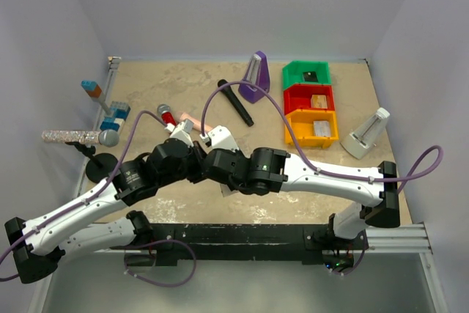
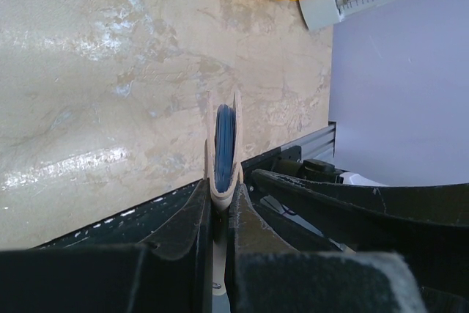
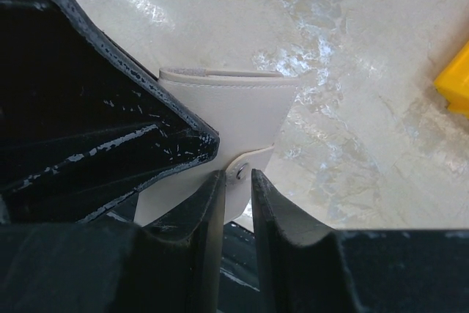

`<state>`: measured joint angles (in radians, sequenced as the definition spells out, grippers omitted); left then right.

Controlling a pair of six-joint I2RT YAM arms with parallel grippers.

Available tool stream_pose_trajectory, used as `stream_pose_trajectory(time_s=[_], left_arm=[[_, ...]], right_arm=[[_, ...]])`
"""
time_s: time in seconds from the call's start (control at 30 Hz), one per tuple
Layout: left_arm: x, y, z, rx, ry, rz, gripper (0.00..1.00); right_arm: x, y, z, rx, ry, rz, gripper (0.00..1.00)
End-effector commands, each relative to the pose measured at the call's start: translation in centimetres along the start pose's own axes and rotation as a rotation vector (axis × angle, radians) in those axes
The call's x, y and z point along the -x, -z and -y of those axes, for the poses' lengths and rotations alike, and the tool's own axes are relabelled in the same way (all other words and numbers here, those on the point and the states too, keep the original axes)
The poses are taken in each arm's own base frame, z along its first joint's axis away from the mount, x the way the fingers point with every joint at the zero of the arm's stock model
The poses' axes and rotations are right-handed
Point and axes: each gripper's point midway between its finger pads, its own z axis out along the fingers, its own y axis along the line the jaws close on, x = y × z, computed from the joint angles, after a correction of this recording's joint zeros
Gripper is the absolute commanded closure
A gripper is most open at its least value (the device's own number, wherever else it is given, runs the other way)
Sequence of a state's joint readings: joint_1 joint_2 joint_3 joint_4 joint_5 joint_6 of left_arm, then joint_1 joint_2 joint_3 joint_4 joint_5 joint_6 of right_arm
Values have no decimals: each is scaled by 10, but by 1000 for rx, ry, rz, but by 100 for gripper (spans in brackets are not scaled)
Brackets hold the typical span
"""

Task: Take the credit cards out of the card holder
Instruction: Open the card holder at the center of the board.

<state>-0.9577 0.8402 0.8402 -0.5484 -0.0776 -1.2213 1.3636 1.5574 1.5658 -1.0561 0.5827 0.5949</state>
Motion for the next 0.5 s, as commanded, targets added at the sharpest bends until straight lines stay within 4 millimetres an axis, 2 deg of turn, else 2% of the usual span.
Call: stream_pose_trajectory(time_s=[0.0,0.13,0.27,0.47], left_arm=[[2,26,65,-267,52,-32,100],[3,26,65,-267,55,-29,100],[3,26,64,-267,52,-25,100],[4,28,62,-261,49,-16,100]], right_arm=[[-8,-9,15,-64,2,-36,77],[-9,-10,15,-59,1,-42,85],[-10,-11,18,-61,-3,-48,99],[-12,-10,23,-74,-22,-47,100]])
